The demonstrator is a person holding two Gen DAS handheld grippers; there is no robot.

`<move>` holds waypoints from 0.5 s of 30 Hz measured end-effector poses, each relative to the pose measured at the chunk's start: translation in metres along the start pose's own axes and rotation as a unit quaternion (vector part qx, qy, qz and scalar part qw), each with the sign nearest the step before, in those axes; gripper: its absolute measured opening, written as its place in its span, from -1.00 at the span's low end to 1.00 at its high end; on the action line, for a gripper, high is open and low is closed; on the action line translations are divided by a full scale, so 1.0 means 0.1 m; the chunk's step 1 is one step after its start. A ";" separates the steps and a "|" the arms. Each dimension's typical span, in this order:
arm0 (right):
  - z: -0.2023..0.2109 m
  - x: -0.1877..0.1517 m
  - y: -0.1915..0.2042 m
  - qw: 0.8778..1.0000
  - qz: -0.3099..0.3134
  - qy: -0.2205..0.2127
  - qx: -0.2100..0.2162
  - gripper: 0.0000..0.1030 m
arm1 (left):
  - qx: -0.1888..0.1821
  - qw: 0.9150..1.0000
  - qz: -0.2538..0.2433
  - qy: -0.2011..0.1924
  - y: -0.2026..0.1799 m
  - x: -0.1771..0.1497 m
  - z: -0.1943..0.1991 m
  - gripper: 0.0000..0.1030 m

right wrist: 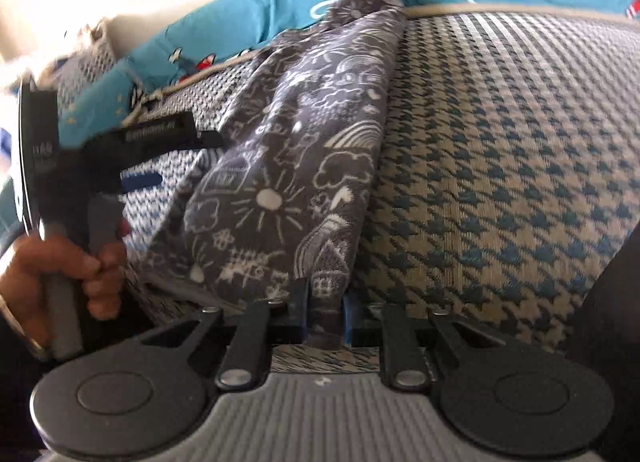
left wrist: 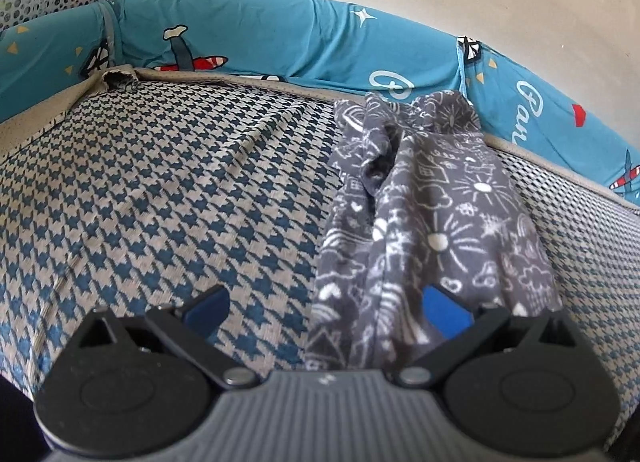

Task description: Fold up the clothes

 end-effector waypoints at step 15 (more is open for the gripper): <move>0.28 0.20 -0.09 0.997 0.021 -0.069 -0.020 -0.38 | 0.049 0.999 0.001 -0.017 0.01 0.16 -0.21 1.00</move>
Point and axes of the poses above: each gripper's, at about its wrist camera, not at the fingertips, and z roughly against the way its jaws point, y to its left, x to its top, the point moved 10 cm from there along -z, roughly the way its jaws point, and after that the axes turned 8 degrees about y, right-handed, at the moved point
